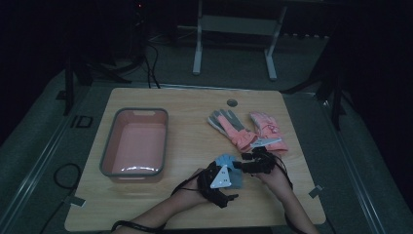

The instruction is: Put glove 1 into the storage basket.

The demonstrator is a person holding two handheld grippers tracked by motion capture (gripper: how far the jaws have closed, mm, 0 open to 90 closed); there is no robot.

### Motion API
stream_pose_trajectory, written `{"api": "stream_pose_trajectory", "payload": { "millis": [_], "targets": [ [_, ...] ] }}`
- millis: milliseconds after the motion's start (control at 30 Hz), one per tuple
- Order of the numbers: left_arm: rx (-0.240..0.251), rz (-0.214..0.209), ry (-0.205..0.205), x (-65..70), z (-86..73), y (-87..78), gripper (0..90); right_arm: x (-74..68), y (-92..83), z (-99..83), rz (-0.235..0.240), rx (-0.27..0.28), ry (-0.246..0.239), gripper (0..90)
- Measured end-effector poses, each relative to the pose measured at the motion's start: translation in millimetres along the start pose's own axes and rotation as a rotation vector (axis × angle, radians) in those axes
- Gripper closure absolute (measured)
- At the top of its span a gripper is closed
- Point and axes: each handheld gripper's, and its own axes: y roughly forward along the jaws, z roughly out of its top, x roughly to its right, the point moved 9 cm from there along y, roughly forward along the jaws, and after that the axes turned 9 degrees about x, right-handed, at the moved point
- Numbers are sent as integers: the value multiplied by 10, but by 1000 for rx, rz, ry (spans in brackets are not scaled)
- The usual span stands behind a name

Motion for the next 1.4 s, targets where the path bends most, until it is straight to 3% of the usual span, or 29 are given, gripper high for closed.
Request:
{"api": "stream_pose_trajectory", "payload": {
  "millis": [67, 133, 300, 400, 533, 633, 667, 867, 1067, 1400],
  "targets": [
    [-41, -14, 17, -8, -56, 66, 167, 17, 77, -10, -4, -10, 0, 385],
    [-69, -20, 40, -20, -96, 100, 244, 15, 156, -18, -10, -22, 0, 371],
    [-101, -50, 33, -18, -160, 203, 335, -17, 265, -46, -41, -41, -50, 352],
    [-134, -52, 51, -21, -204, 234, 400, -27, 292, -95, -47, -57, -65, 353],
    [-153, -17, 58, -59, -230, 226, 529, -51, 309, -153, -14, -67, -48, 367],
    [-152, -17, 42, -68, -230, 219, 594, -69, 313, -155, -5, -66, -65, 421],
    [-152, -16, 44, -68, -230, 216, 614, -89, 314, -158, 9, -67, -74, 515],
    [-136, -29, 2, -105, -227, 173, 730, -162, 333, -167, 86, -88, -22, 733],
    [-140, -52, -31, -128, -211, 119, 770, -194, 338, -149, 96, -101, 9, 791],
    [-138, -39, -8, -249, -18, -66, 781, -241, 230, 106, 118, -31, 46, 808]
  ]
}}
